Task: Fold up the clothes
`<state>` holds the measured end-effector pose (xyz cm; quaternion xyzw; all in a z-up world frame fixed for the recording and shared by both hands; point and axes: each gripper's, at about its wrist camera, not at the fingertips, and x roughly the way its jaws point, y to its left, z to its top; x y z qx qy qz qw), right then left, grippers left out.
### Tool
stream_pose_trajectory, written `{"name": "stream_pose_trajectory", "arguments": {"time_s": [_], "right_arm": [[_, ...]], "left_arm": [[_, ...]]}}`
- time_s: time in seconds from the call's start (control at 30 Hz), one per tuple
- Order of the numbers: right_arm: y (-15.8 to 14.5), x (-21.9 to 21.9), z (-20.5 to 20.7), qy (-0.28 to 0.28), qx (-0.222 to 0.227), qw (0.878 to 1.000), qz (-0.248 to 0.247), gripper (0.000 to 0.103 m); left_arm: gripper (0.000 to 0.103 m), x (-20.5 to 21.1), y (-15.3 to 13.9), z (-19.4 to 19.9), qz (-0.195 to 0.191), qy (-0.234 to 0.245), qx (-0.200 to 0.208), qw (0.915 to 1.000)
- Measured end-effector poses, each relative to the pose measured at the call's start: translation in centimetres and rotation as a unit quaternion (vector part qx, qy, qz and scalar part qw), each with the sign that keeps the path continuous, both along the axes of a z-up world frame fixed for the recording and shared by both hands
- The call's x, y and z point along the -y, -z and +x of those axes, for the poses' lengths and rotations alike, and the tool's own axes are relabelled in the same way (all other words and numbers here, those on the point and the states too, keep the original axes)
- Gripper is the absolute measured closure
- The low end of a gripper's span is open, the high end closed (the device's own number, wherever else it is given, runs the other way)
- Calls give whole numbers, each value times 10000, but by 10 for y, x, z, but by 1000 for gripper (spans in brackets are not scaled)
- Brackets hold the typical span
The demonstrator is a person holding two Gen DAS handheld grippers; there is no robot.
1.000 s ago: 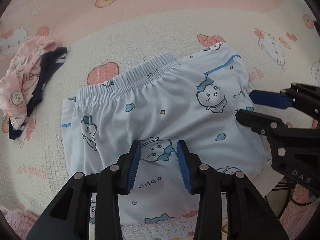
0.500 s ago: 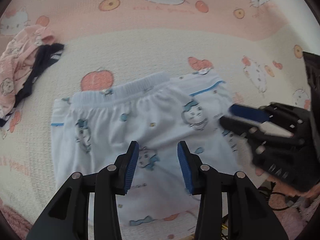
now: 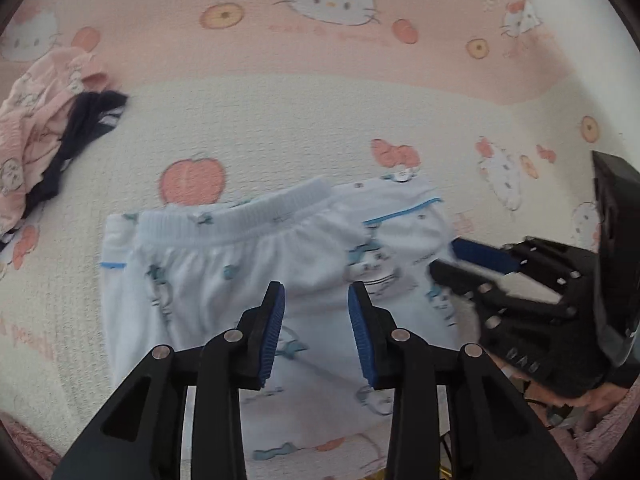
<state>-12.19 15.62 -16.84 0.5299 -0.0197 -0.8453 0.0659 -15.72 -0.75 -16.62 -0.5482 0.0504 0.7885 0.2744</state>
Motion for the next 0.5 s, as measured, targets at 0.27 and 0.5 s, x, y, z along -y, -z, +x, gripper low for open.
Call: {"name": "stream_pose_trajectory", "arguments": {"time_s": [0.27, 0.5], "right_arm": [[3, 7, 3, -263, 72, 9986, -455, 73], [18, 26, 1, -475, 199, 9987, -7, 72]], "left_arm": [[67, -8, 23, 7, -725, 197, 99, 9971], [66, 9, 16, 7, -534, 23, 159, 9984]]}}
